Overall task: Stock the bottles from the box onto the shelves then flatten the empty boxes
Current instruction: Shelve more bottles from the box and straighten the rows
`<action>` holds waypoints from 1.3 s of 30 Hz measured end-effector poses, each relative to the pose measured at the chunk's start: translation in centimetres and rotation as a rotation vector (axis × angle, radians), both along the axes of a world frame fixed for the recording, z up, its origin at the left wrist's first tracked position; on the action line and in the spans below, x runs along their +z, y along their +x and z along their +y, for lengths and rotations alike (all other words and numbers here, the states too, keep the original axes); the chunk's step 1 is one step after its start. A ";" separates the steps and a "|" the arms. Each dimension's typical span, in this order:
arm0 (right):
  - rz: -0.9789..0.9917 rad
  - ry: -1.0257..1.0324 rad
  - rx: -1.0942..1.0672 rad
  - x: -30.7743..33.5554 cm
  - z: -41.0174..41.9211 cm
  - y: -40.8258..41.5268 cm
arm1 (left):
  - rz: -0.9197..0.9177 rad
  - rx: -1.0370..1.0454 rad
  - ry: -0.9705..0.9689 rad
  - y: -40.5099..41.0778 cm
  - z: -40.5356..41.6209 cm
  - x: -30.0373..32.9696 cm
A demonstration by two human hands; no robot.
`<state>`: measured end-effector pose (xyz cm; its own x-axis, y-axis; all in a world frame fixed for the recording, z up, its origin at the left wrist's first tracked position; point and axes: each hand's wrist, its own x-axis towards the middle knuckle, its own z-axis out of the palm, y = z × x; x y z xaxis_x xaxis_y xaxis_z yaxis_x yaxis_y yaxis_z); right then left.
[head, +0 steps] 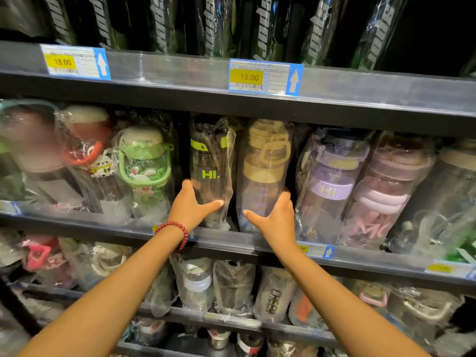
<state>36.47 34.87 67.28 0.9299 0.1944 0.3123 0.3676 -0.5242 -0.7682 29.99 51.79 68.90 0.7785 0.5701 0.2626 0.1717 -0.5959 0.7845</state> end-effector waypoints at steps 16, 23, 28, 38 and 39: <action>-0.234 0.255 0.440 -1.2 -0.5 -8.0 | -0.329 0.345 0.017 -10.4 0.3 -1.7; -0.130 0.140 0.550 0.7 8.8 -9.6 | -0.257 0.475 0.009 -13.4 9.2 -0.3; -0.030 0.108 0.449 1.1 14.7 -9.8 | -0.236 0.373 0.019 -13.5 15.1 0.0; 0.048 0.225 0.221 0.6 19.9 -7.9 | -0.144 0.206 -0.060 -9.1 19.4 -0.5; 0.037 0.241 0.227 0.6 20.1 -7.8 | -0.160 0.195 -0.071 -8.6 19.4 -0.5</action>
